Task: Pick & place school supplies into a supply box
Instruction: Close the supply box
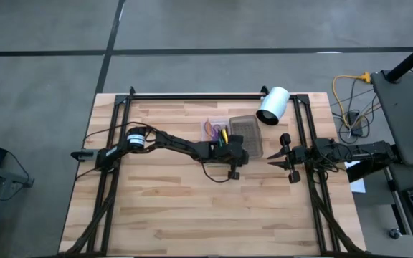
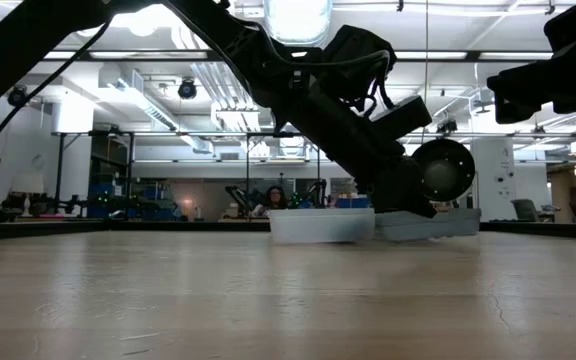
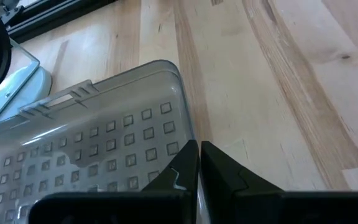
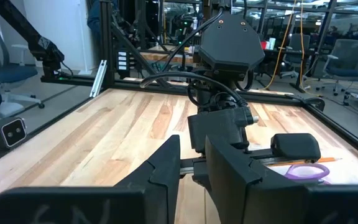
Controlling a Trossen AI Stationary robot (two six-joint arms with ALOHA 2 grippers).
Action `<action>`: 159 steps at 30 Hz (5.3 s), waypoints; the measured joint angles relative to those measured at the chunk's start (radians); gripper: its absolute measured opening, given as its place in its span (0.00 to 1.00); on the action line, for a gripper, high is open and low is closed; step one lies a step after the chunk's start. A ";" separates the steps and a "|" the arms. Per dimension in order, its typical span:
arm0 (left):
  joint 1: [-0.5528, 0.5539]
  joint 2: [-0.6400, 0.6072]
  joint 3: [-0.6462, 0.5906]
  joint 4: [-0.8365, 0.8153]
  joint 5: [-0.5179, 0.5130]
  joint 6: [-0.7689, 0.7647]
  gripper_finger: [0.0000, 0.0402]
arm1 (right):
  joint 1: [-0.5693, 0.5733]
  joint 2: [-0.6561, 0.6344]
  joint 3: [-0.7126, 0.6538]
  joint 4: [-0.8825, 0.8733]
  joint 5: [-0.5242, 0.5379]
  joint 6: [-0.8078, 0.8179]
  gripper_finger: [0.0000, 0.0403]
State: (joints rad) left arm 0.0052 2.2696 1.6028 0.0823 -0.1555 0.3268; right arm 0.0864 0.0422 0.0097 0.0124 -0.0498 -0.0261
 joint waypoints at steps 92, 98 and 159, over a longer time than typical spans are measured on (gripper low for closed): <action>-0.049 -0.260 -0.363 0.070 -0.034 0.023 0.00 | 0.000 0.819 0.241 -0.270 0.232 0.424 0.17; -0.049 -0.260 -0.363 0.070 -0.064 0.038 0.00 | 0.000 0.945 0.278 -0.302 0.278 0.438 0.17; -0.023 -0.262 -0.374 0.000 -0.211 0.008 0.00 | 0.000 1.151 0.272 -0.044 0.420 0.388 0.17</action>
State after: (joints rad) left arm -0.0177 2.0079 1.2286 0.0823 -0.3668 0.3344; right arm 0.0868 1.1934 0.2817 -0.0312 0.3699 0.3615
